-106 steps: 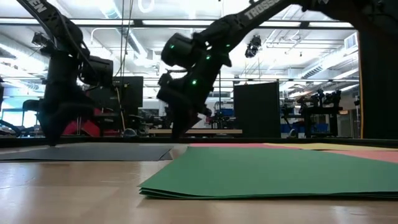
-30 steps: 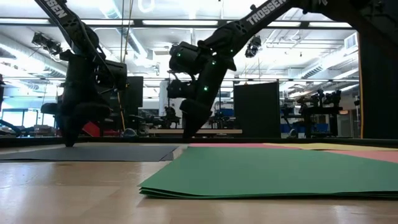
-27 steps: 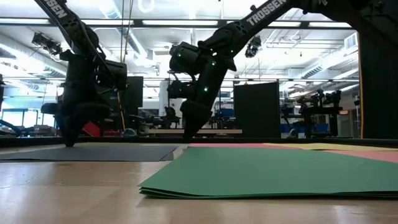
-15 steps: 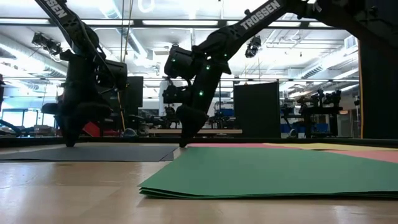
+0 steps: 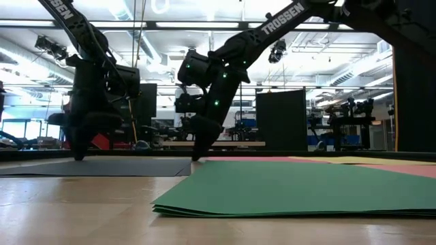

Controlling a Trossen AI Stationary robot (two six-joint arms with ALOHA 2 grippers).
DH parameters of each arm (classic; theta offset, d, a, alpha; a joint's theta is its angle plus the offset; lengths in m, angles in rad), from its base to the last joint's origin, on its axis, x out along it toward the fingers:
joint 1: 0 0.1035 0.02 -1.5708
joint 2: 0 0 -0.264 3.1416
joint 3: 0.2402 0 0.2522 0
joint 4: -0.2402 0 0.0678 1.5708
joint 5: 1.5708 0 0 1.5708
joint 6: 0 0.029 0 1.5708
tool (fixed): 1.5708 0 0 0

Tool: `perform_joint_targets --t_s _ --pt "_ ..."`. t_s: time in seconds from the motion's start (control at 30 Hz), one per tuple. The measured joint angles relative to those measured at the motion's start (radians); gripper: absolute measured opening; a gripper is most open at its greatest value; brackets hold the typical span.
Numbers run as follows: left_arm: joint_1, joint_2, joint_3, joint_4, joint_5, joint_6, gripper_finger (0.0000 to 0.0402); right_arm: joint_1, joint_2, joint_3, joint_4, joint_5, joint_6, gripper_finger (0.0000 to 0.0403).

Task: Organize paper
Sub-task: Adjust the black colored papers

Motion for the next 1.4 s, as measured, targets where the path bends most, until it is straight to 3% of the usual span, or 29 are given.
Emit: perform_joint_targets --t_s 0.53,0.83,1.07,1.23,1.4 --pt "0.0 0.0 0.0 0.005 0.003 0.002 0.0 -0.011 0.0 0.0 0.04 -0.002 0.004 0.0" --pt "-0.001 -0.005 0.003 -0.013 -0.03 0.006 0.0 -0.004 -0.041 -0.003 -0.041 0.014 0.017 0.0" --pt "-0.01 -0.11 0.001 -0.019 -0.071 -0.012 0.0 0.02 -0.072 -0.003 -0.115 0.01 0.057 0.0" --pt "-0.098 -0.229 0.001 -0.016 -0.087 -0.076 0.0 0.059 -0.111 -0.002 -0.133 0.009 0.068 0.0" --pt "-0.352 -0.245 0.002 0.043 -0.062 -0.184 0.0 0.104 -0.132 -0.002 -0.148 0.003 0.09 0.0"
